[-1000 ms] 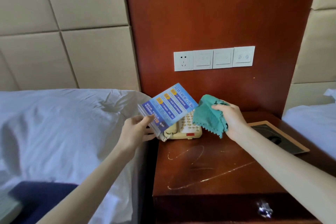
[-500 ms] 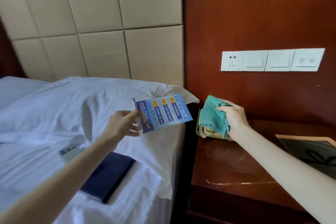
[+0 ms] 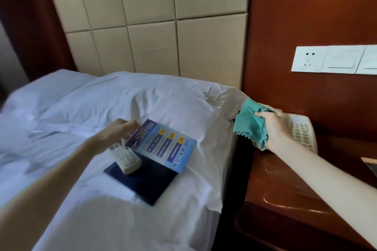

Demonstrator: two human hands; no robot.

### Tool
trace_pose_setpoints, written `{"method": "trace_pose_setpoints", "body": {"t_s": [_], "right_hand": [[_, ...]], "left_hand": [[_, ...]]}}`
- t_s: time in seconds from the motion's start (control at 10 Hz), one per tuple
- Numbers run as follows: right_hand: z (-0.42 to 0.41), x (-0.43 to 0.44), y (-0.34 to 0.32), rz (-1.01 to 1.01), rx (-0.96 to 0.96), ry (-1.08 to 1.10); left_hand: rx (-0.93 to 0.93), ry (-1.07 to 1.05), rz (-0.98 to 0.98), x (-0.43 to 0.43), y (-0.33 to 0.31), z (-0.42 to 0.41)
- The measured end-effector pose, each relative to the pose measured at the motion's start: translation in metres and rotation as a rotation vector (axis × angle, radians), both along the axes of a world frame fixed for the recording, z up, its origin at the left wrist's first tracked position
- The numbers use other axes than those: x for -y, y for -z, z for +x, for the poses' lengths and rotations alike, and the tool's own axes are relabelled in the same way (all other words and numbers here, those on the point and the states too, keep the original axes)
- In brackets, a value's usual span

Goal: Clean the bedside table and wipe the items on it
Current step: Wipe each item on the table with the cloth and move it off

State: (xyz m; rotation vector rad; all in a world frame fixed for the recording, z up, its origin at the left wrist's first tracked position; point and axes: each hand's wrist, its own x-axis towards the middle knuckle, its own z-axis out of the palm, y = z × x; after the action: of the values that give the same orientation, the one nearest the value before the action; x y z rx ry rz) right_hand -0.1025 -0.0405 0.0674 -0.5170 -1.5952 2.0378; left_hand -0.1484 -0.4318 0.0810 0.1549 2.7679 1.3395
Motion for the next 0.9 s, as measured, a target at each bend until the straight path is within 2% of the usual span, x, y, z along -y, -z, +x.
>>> {"method": "trace_pose_setpoints", "body": {"t_s": [0.3,0.5,0.6,0.7,0.9], "right_hand": [[-0.009,0.007,0.013,0.008,-0.006,-0.037],[-0.007,0.007,0.019,0.048,-0.012,-0.012],[-0.008,0.008,0.022,0.052,-0.013,-0.013],[-0.008,0.009,0.023,0.044,-0.022,-0.03],[-0.009,0.016,0.023,0.037,-0.036,-0.048]], "left_hand": [[0.079,-0.059,-0.103,0.032,0.016,-0.024],[0.039,-0.109,-0.145,0.038,0.024,-0.036],[-0.035,-0.172,-0.217,0.036,0.024,-0.033],[-0.103,-0.12,-0.303,0.028,0.015,-0.018],[-0.409,-0.083,-0.391,0.015,0.008,-0.013]]}}
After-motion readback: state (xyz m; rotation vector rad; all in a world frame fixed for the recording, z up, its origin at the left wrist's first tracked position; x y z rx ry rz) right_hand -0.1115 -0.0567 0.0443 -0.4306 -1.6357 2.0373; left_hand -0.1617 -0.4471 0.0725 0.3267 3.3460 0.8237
